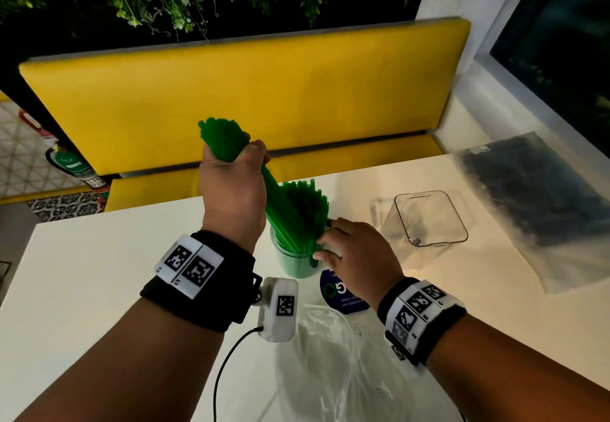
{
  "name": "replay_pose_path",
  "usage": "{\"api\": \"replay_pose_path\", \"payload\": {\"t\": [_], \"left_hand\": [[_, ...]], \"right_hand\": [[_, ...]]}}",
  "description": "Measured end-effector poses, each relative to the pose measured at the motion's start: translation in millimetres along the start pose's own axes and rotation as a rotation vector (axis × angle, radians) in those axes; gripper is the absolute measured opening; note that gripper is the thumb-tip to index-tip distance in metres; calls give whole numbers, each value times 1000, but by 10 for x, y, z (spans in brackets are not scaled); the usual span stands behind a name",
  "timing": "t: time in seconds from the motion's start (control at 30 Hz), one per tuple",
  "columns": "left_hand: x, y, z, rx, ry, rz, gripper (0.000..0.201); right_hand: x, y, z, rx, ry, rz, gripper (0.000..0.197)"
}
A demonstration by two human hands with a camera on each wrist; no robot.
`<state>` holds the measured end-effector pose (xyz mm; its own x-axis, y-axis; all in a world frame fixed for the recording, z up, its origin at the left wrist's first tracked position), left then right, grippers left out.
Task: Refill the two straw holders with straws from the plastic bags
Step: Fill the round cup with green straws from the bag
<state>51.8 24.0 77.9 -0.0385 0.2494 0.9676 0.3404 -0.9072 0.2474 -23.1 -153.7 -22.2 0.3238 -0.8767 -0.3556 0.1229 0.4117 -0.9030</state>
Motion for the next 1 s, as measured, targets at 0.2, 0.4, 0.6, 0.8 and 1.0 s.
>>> {"api": "replay_pose_path", "payload": {"t": [0.2, 0.4, 0.6, 0.8, 1.0], "left_hand": [[67, -15, 45, 26, 45, -26, 17], [110, -4, 85, 37, 98, -34, 14], [108, -43, -56, 27, 243, -12, 11], [150, -39, -226, -103, 367, 40, 5], [56, -86, -294, -226, 396, 147, 5]], "right_hand": [[-39, -18, 40, -13, -42, -39, 23], [-31, -21, 61, -31, -7, -54, 37], [-44, -52, 61, -18, 19, -38, 43], [-79, -177, 110, 64, 49, -48, 47], [-76, -152, 72, 48, 95, -4, 38]]}}
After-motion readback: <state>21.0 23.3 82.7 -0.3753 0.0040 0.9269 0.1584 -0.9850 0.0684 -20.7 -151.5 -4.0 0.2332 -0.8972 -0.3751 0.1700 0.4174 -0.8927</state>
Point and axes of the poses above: each hand's wrist, its own z-axis towards the middle knuckle, its own y-axis out of the palm, x = y × z, the point moved 9 cm from there along z, towards the middle knuckle
